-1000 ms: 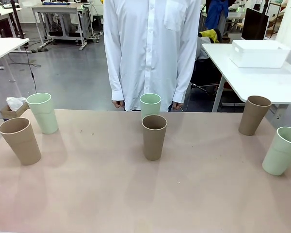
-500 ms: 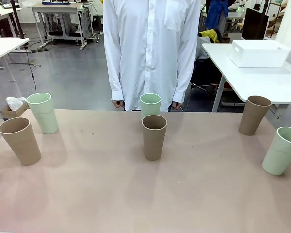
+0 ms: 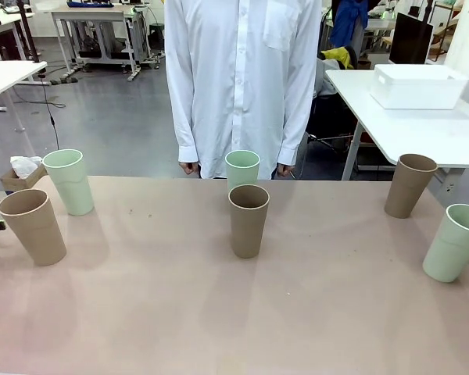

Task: Stack the cups and store them in the basket.
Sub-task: Pick up two Reusable plastic cups , one in each hand.

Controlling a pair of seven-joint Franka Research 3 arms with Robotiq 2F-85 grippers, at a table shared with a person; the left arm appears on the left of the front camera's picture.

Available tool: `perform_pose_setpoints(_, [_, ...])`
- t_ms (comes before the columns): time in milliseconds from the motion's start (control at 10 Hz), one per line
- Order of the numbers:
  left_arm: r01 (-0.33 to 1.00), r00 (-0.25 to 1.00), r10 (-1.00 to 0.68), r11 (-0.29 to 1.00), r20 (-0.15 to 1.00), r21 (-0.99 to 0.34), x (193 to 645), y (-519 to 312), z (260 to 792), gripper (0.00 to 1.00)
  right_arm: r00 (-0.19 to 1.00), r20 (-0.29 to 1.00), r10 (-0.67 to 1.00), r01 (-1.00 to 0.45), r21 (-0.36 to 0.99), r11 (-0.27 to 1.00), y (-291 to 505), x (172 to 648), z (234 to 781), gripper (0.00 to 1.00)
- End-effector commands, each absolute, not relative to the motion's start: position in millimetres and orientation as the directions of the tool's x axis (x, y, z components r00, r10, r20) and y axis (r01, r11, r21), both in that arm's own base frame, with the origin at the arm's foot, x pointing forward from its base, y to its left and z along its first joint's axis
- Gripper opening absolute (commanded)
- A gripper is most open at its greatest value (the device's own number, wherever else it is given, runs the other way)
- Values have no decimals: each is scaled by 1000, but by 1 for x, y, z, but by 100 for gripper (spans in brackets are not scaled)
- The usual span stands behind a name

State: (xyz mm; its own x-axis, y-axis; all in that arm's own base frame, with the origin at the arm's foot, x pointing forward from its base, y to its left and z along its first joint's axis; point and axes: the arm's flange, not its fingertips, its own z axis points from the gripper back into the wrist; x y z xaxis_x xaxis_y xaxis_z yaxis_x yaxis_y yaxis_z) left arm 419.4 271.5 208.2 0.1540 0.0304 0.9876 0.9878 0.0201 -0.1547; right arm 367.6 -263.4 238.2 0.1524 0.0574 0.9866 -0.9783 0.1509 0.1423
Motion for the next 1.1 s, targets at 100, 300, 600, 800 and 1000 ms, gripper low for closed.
perform_pose_setpoints(100, [990,99,91,93,991,-107,427,271,210,100,138,989,54,-972,125,197,-248,365,240,100])
perform_pose_setpoints(300, [987,117,121,95,986,-129,432,264,205,100,152,987,53,-970,138,199,-241,368,239,100])
perform_pose_setpoints(600, [986,118,129,107,985,-132,436,257,201,100,170,984,58,-964,154,217,-231,372,238,100])
perform_pose_setpoints(800, [984,120,147,114,982,-137,437,252,195,100,175,983,62,-965,159,209,-223,373,235,100])
perform_pose_setpoints(1000, [986,106,147,115,983,-123,440,248,195,100,180,982,58,-965,165,203,-219,375,234,100])
